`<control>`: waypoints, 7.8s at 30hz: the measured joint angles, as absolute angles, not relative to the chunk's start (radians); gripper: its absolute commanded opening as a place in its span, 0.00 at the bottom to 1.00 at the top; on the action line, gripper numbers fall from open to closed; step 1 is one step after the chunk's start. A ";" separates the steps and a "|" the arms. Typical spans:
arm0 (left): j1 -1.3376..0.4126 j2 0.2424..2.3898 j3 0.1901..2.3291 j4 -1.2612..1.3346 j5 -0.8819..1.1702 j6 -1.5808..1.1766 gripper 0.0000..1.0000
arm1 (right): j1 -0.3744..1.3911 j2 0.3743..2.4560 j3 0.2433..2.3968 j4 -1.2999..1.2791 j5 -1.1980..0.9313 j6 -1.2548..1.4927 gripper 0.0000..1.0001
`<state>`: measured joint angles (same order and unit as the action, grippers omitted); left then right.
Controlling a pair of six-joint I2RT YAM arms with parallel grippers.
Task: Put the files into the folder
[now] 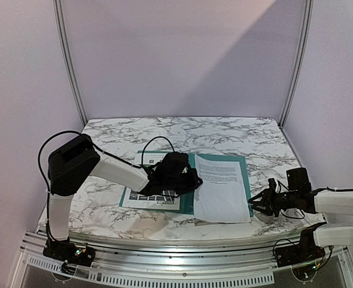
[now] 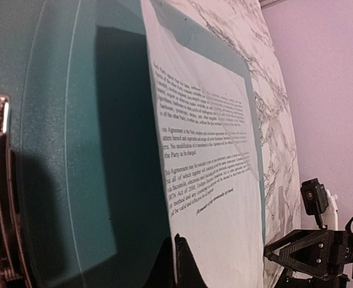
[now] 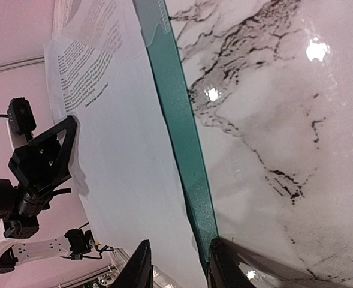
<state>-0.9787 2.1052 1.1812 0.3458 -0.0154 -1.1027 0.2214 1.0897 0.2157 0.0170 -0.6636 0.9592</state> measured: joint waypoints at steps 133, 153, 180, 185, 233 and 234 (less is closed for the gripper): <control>-0.914 1.867 1.380 -0.172 -0.321 -0.471 1.00 | 0.221 1.138 0.460 -0.159 -0.601 0.806 0.32; -0.754 1.560 1.007 -0.153 -0.267 -0.477 0.96 | 0.261 1.847 1.179 -0.053 -0.495 0.618 0.31; -1.020 1.670 1.031 -0.065 -0.262 -0.262 0.93 | 0.262 2.156 1.499 -0.341 -0.424 0.376 0.31; -1.020 1.677 1.031 -0.065 -0.279 -0.258 0.93 | 0.273 2.137 1.472 -0.340 -0.424 0.368 0.31; -0.884 1.993 1.230 -0.171 -0.080 -0.287 0.65 | 0.361 1.055 0.504 -0.444 -0.666 0.623 0.90; -0.886 1.993 1.227 -0.166 -0.080 -0.291 0.65 | 0.367 1.042 0.478 -0.439 -0.680 0.645 0.89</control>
